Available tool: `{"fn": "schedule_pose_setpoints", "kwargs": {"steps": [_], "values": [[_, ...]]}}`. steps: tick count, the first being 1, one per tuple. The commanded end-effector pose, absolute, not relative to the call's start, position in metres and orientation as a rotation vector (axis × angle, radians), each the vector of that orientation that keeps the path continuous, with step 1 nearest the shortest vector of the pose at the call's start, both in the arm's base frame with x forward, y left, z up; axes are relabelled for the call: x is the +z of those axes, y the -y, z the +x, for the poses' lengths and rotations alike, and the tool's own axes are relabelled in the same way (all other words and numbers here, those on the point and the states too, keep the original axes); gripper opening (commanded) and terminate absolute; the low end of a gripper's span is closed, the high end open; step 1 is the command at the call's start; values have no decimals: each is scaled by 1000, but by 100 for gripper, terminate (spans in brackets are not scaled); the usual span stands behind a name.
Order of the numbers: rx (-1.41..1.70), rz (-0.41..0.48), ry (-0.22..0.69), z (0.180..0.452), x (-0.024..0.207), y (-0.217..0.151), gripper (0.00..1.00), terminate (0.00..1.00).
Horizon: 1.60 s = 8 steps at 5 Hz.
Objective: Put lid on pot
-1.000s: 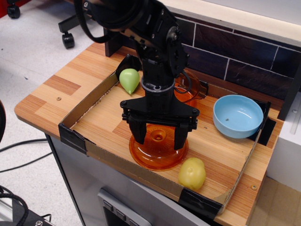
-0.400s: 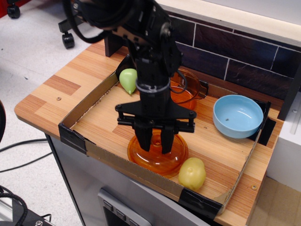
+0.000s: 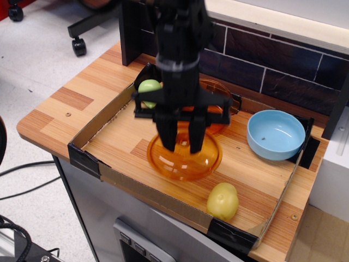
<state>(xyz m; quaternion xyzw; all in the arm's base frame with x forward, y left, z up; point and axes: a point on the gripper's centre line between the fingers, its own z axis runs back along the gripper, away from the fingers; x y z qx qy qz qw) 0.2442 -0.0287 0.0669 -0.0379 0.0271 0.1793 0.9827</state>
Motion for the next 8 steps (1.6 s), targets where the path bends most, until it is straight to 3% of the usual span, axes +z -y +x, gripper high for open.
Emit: {"fn": "schedule_pose_setpoints", "kwargs": {"steps": [1, 4, 6, 8], "values": [[469, -96, 10, 291, 112, 23, 0, 0], [532, -71, 36, 309, 76, 24, 0, 0], [625, -106, 3, 340, 81, 8, 0, 0], [642, -90, 20, 346, 78, 2, 0, 0]]}}
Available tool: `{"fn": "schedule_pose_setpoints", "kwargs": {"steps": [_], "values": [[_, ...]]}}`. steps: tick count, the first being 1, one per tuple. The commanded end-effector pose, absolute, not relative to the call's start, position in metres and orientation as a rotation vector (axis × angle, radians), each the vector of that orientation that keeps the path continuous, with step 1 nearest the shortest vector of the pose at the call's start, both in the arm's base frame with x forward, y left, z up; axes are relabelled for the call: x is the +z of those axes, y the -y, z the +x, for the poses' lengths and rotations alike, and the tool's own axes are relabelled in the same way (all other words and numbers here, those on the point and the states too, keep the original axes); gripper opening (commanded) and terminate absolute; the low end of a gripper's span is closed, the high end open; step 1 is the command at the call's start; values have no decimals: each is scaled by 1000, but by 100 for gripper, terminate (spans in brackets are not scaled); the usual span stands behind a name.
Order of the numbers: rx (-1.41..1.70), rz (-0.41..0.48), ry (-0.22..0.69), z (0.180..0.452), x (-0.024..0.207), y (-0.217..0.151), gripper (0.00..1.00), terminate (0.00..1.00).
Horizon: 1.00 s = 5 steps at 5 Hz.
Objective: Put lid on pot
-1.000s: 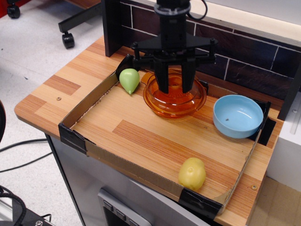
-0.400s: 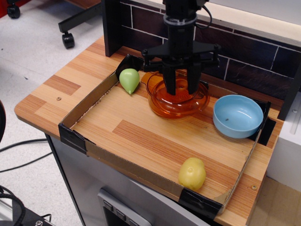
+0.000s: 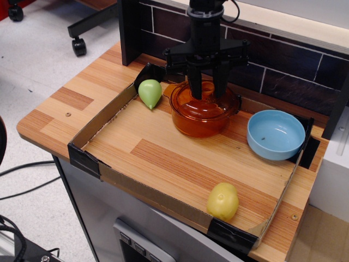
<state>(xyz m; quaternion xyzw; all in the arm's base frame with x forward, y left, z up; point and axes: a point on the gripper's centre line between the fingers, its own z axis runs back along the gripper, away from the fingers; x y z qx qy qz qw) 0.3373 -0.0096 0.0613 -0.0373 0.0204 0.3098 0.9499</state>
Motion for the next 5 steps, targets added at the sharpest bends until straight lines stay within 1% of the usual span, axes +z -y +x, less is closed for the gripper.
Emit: {"fn": "schedule_pose_setpoints", "kwargs": {"steps": [1, 2, 3, 4, 5], "values": [[611, -73, 44, 341, 79, 4, 100, 0], [603, -78, 42, 342, 85, 1, 100, 0], [593, -91, 35, 340, 98, -4, 100, 0], [568, -114, 8, 325, 123, 3, 100, 0], [523, -107, -13, 302, 144, 19, 100, 0]]}}
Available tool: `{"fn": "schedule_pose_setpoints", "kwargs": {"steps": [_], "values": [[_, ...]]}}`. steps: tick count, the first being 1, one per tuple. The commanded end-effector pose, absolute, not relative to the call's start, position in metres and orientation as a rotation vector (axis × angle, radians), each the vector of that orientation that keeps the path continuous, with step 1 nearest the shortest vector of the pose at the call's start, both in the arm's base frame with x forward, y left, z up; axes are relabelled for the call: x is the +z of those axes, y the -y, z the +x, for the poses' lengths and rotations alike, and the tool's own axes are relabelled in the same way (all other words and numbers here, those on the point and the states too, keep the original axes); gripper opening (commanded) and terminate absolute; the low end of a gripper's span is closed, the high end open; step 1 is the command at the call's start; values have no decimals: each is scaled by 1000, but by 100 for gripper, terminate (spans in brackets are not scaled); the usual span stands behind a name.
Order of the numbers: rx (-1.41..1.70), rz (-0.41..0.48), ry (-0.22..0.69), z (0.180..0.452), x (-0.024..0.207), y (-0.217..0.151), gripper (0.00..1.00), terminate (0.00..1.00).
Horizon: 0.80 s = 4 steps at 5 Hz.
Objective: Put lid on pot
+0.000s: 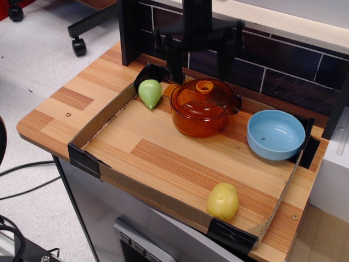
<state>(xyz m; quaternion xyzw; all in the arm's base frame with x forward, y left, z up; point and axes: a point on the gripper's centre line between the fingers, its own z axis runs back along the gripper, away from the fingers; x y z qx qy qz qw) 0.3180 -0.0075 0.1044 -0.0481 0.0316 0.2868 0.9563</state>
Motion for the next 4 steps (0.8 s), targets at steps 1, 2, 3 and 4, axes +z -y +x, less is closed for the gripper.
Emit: {"fn": "schedule_pose_setpoints", "kwargs": {"steps": [1, 2, 3, 4], "values": [[462, -112, -26, 280, 145, 25, 100, 0], [424, -78, -40, 278, 148, 18, 100, 0], [424, -78, -40, 278, 148, 18, 100, 0], [424, -78, -40, 278, 148, 18, 100, 100]]}}
